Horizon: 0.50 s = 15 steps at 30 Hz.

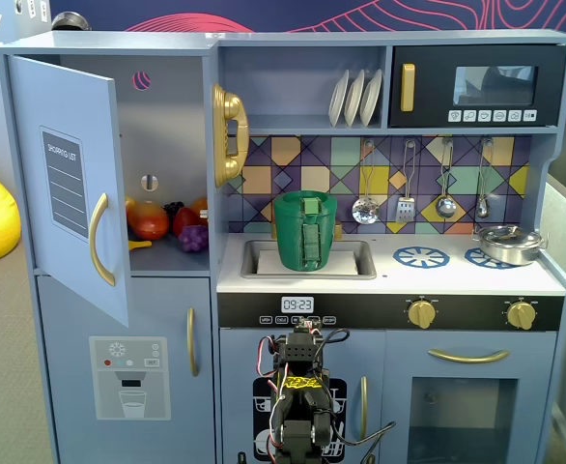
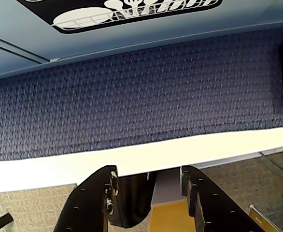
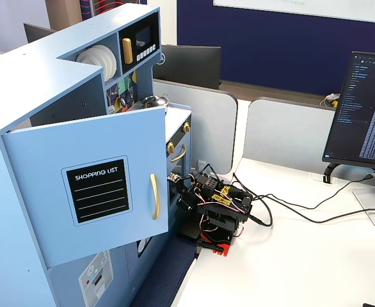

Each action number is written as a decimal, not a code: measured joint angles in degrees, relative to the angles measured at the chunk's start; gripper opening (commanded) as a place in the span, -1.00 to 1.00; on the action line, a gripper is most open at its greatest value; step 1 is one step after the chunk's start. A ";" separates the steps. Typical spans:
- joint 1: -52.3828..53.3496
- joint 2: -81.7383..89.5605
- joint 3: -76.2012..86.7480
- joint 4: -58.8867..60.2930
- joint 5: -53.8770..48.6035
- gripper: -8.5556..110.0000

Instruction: Close the left cabinet door

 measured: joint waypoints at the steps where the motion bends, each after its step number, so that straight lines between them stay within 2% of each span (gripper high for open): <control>1: 0.00 0.00 0.00 0.00 0.00 -0.86; 15: 1.76 0.00 0.00 0.00 -1.76 -0.86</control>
